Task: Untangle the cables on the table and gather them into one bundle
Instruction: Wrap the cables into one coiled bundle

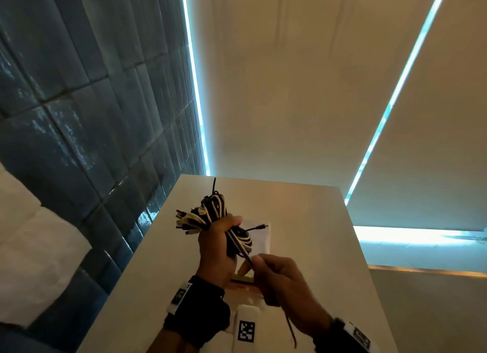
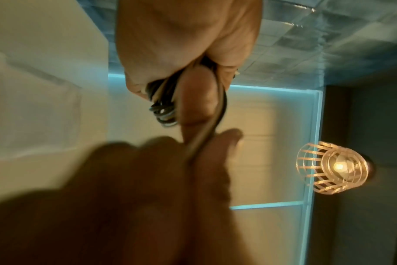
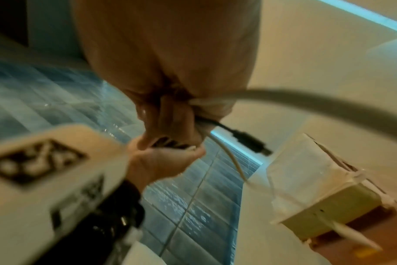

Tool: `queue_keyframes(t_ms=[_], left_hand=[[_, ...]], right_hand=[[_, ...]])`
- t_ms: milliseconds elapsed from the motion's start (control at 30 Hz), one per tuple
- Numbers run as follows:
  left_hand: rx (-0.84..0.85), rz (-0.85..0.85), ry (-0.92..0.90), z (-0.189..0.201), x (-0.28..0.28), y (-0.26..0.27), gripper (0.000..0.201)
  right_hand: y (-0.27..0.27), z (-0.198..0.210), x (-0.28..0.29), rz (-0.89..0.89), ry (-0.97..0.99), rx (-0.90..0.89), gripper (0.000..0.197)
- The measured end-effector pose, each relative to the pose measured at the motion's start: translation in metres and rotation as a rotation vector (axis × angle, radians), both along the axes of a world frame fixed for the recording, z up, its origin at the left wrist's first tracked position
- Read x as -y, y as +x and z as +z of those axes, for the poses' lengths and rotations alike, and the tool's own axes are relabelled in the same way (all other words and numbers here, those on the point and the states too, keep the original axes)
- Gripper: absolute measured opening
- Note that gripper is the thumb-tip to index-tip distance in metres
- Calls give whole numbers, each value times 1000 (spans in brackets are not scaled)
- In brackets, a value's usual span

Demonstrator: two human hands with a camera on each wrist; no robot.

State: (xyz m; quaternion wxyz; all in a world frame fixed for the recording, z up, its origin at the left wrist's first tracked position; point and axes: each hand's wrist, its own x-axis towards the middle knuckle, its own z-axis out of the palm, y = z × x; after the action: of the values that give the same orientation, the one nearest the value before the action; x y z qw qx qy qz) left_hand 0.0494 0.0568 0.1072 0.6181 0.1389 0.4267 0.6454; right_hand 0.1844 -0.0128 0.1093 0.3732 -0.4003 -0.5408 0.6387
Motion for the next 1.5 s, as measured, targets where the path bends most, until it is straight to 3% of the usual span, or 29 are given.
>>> queue_keyframes(t_ms=[167,300,500,633,767,867,967,1133,1367,1500], left_hand=[[124,-286,38,38,7,-6,16],[199,-513,123,49,18,-12,17],[-63,-799,50,35,30,-22,15],[-196,-819,77,38,36,-23,14],[-142,-956,111,44,42,-20,40],[-129,-921,144,43,43,-17,30],[-80,-866,150,42,44,-15,19],[-126,-819,147,39,46,-14,23],[-152,-875,122,40,44,-14,25],[-145,-948,133,44,44,-18,15]], right_hand=[[1,-13,3,218,40,59,35],[26,-5,-17,385,53,346,31],[55,35,-50,398,378,684,20],[57,61,-61,410,497,742,12],[49,76,-68,427,753,746,8],[44,78,-74,406,846,729,6],[44,80,-77,346,830,697,9],[48,88,-80,286,748,707,21],[53,88,-80,311,708,704,13],[55,90,-78,292,700,668,16]])
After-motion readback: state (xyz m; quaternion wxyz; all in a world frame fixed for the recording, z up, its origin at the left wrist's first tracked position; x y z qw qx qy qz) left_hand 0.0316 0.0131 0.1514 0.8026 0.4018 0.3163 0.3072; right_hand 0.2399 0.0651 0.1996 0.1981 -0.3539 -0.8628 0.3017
